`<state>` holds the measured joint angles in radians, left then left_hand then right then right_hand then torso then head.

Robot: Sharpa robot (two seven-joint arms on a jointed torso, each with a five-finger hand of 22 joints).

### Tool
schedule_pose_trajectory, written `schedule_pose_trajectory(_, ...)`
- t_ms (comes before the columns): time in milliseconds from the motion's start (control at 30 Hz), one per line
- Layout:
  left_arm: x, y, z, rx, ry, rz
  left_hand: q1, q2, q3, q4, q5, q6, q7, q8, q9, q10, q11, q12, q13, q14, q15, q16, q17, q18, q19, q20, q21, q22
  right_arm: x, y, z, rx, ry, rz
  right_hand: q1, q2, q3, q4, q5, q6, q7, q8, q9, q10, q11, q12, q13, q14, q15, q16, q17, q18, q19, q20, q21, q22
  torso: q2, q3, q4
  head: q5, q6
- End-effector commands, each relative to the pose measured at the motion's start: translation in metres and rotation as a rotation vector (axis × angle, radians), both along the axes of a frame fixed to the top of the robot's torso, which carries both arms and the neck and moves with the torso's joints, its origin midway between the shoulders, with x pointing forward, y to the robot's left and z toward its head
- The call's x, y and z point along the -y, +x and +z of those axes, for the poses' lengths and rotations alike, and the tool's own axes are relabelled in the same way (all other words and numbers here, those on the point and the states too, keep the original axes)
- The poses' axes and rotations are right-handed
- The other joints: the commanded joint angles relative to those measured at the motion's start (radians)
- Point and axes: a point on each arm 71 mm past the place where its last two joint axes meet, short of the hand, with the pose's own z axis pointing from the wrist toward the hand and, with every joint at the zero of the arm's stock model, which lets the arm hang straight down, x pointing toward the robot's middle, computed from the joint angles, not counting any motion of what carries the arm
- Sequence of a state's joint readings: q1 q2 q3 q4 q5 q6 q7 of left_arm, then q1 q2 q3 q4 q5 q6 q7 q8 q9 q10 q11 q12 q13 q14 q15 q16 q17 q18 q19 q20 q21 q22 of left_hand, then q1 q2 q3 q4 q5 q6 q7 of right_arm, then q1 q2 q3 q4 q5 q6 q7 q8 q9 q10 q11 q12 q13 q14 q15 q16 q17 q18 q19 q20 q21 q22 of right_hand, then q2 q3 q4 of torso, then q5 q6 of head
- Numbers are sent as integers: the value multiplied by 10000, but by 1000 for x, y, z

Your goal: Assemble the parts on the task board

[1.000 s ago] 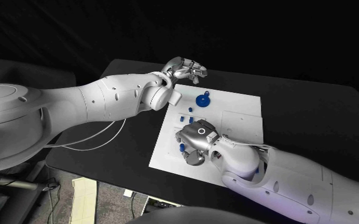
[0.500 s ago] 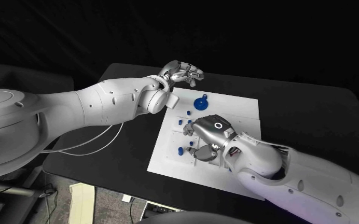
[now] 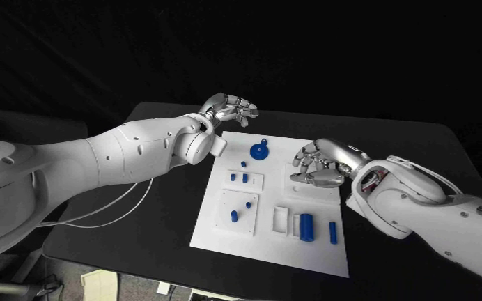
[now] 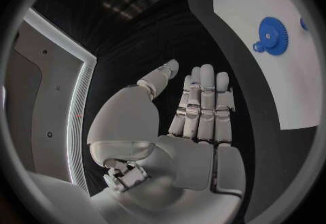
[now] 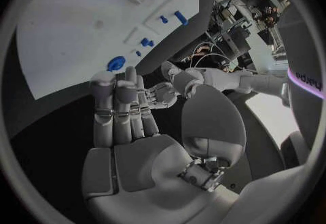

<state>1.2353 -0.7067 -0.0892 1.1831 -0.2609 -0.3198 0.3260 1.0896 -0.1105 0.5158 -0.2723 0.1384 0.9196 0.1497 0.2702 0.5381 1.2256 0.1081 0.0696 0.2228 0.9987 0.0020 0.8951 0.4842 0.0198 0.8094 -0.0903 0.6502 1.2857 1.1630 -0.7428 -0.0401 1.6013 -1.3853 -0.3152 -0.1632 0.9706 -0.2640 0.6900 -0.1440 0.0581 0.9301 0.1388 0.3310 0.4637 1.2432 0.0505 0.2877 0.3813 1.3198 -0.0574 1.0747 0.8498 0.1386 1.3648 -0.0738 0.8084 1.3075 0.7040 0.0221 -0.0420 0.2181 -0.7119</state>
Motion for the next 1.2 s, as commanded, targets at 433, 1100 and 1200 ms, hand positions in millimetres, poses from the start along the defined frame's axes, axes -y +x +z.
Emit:
schedule_pose_trajectory(433,2,-10,-12,-400,-258,-410,-82,92,-82,25,7,-80,8,30,-22,-106,12,20,-17,11,80,-55,26,159,59,16,-80,26,43,-11,-34,-5107,-1331,-1508,-472,590,207,736,-32,157,-337,43,658,-718,-584,7322,7049,-108,-583,1286,1314,1232,147,-223,745,249,-318,66,-107,-873,-3)
schedule_pose_trajectory(1100,8,-22,-17,-556,-464,-889,-326,85,-193,111,-54,-129,25,17,-41,-227,62,-13,-61,-102,132,-177,42,142,-39,57,-192,58,48,-36,-75,-6660,-2578,-2260,-1693,570,322,1142,-86,148,-362,22,1088,-986,-603,7826,7944,-212,-607,1516,1852,1232,10,-361,1327,224,-626,-67,-194,-1447,-272)
schedule_pose_trajectory(1200,9,-23,-17,-568,-502,-959,-444,70,-220,165,-99,-157,36,11,-51,-288,90,-15,-86,-195,182,-318,13,130,-132,104,-295,55,44,-36,-77,-6616,-2530,-2276,-1795,493,366,1241,-91,113,-354,-2,1111,-982,-598,7825,7975,-207,-602,1517,1878,1232,11,-374,1364,219,-639,-90,-197,-1484,-310)
